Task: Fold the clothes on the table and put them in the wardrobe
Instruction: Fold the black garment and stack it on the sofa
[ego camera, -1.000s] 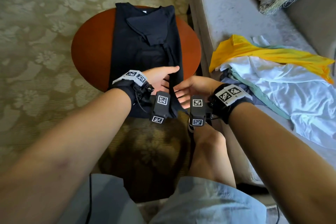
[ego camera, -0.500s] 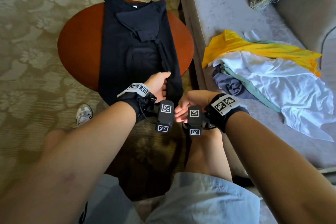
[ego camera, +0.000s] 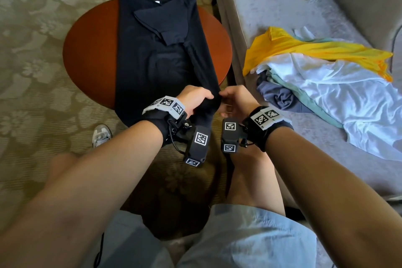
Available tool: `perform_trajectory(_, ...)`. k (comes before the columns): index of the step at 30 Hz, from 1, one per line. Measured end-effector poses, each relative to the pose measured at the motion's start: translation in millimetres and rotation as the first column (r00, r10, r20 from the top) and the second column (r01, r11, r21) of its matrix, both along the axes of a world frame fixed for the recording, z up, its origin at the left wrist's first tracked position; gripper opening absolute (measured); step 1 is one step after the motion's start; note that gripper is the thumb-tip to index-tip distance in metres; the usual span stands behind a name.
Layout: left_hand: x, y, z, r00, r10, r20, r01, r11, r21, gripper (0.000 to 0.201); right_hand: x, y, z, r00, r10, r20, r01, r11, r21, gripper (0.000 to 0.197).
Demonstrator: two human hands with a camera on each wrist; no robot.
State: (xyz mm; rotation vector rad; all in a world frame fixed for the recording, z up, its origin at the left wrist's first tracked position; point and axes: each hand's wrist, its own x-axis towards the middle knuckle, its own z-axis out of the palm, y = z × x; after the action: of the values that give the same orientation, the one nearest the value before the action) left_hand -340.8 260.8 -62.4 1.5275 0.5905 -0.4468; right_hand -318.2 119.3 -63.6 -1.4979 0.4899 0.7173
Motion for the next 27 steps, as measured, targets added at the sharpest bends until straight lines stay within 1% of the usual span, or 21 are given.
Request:
perform_trajectory(1,-1,-2,-1,1.0,-0.013,0.026,0.012,0.999,0.036,0.015,3,0,-3,1.0,-0.004,0.012,0.004,1.0,-0.01,0.006)
perform_trajectory(2,-2,-3,-2,0.999,-0.015,0.048,0.012,0.998,0.057,0.008,4,1,-3,0.999,-0.004,0.036,0.006,0.999,-0.04,0.005)
perform_trajectory(3,-3,-3,-3,0.998,-0.009,0.063,0.006,0.999,0.048,0.005,6,2,-5,0.998,-0.011,0.06,0.015,0.998,-0.068,0.004)
perform_trajectory(4,-3,-2,-6,0.998,0.007,0.06,-0.007,1.0,-0.004,0.007,6,2,-6,0.997,-0.013,0.079,0.02,0.996,-0.091,0.004)
perform_trajectory(5,-5,-2,-6,0.999,0.02,0.036,-0.017,0.996,-0.087,0.011,7,3,-8,0.996,-0.015,0.088,0.024,0.995,-0.1,0.004)
perform_trajectory(7,-11,2,-7,0.999,0.03,-0.023,-0.034,0.975,-0.221,0.025,5,4,-8,0.995,-0.01,0.104,0.019,0.996,-0.092,0.003)
perform_trajectory(10,-18,9,-11,0.998,-0.003,-0.061,-0.017,0.949,-0.315,0.034,-4,5,-6,0.993,0.016,0.119,-0.012,0.999,-0.03,0.008)
perform_trajectory(12,-21,11,-13,0.998,-0.025,-0.062,0.002,0.935,-0.355,0.036,-16,7,-5,0.997,0.051,0.051,-0.051,0.999,-0.005,0.011)
perform_trajectory(13,-22,11,-13,0.997,-0.041,-0.058,0.017,0.933,-0.359,0.037,-21,7,-7,0.998,0.071,0.003,-0.071,0.998,0.001,0.017)
perform_trajectory(15,-25,11,-12,0.996,-0.082,-0.039,0.064,0.939,-0.338,0.031,-30,4,-19,0.993,0.09,-0.07,-0.089,0.996,0.021,0.039)
perform_trajectory(16,-26,10,-12,0.995,-0.099,-0.023,0.086,0.944,-0.317,0.025,-35,4,-21,0.989,0.111,-0.095,-0.108,0.994,0.033,0.036)
perform_trajectory(19,-32,11,-20,0.991,-0.131,-0.004,0.126,0.96,-0.251,0.015,-46,-1,-22,0.978,0.17,-0.119,-0.168,0.985,0.026,0.014)
perform_trajectory(22,-43,10,-30,0.989,-0.148,-0.024,0.14,0.967,-0.215,0.004,-51,-6,-30,0.976,0.177,-0.126,-0.17,0.984,0.058,0.014)
perform_trajectory(23,-46,10,-32,0.988,-0.149,-0.032,0.139,0.968,-0.211,0.005,-51,-7,-34,0.97,0.197,-0.141,-0.194,0.98,0.039,0.024)
perform_trajectory(24,-49,9,-33,0.988,-0.149,-0.042,0.136,0.968,-0.212,0.004,-53,-7,-35,0.966,0.208,-0.156,-0.208,0.978,0.018,0.03)
perform_trajectory(25,-52,9,-33,0.988,-0.147,-0.054,0.131,0.966,-0.223,0.003,-54,-6,-34,0.962,0.219,-0.165,-0.22,0.975,0.01,0.024)
perform_trajectory(26,-54,9,-33,0.987,-0.148,-0.069,0.128,0.963,-0.236,0.006,-56,-7,-33,0.953,0.243,-0.18,-0.246,0.969,0.008,0.012)
perform_trajectory(27,-56,9,-33,0.986,-0.143,-0.088,0.117,0.96,-0.255,0.011,-57,-9,-34,0.946,0.252,-0.202,-0.257,0.966,0.003,0.01)
